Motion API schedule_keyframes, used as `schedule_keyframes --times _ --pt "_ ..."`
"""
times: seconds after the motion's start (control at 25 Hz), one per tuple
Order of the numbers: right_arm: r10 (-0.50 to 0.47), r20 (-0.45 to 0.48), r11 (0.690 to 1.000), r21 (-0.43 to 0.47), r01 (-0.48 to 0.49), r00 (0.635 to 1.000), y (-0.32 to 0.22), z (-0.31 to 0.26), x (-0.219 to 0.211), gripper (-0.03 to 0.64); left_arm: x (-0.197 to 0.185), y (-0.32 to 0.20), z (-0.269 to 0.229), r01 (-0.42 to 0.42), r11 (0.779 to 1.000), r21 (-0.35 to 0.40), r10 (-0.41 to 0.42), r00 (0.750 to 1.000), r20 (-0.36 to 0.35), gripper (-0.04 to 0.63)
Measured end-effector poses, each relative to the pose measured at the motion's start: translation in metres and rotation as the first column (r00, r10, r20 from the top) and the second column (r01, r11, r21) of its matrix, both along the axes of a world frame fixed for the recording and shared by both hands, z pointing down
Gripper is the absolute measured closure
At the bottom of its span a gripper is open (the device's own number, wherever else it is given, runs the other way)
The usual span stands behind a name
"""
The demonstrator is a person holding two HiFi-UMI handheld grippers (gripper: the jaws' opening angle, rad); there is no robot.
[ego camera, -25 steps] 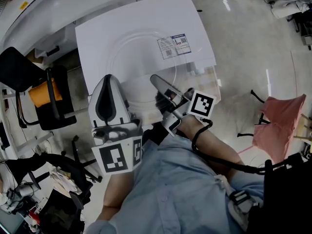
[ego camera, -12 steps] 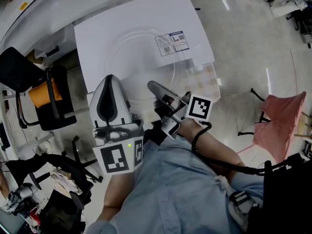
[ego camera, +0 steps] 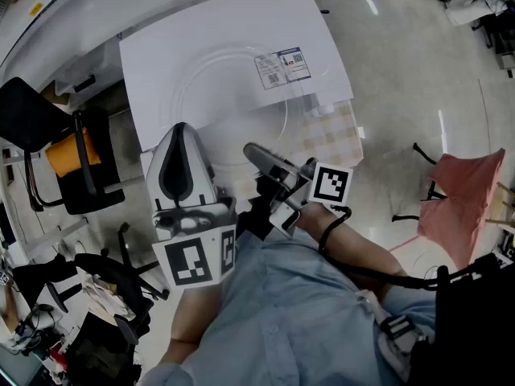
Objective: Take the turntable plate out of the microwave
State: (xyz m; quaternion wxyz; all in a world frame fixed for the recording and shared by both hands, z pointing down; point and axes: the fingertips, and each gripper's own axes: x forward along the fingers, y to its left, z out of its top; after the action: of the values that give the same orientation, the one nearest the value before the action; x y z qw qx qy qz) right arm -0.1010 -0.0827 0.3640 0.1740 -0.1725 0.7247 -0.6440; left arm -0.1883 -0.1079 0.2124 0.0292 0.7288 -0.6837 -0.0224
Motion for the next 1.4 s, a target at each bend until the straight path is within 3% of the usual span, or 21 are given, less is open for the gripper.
schedule_keyframes --times 0.12,0.52,1.0,1.4 --pt "-0.018 0.000 1.000 0.016 0.018 1.000 0.006 -0.003 -0.002 0.581 0.000 -0.001 0.000 0.001 1.000 -0.001 -0.001 1.000 0.000 0.588" --pt "-0.002 0.053 1.000 -0.003 0.002 0.999 -0.015 -0.008 -0.008 0.588 -0.006 -0.007 -0.002 0.020 1.000 -0.002 -0.020 1.000 0.009 0.588" --pt "0.016 0.077 1.000 0.013 -0.017 0.997 -0.041 -0.011 -0.016 0.577 -0.015 -0.012 0.000 0.044 0.999 -0.006 -0.044 0.999 0.011 0.588" --pt "0.004 0.051 1.000 0.029 -0.005 0.999 -0.023 -0.011 -0.012 0.515 -0.008 -0.006 -0.002 0.022 1.000 -0.001 -0.022 1.000 0.007 0.588"
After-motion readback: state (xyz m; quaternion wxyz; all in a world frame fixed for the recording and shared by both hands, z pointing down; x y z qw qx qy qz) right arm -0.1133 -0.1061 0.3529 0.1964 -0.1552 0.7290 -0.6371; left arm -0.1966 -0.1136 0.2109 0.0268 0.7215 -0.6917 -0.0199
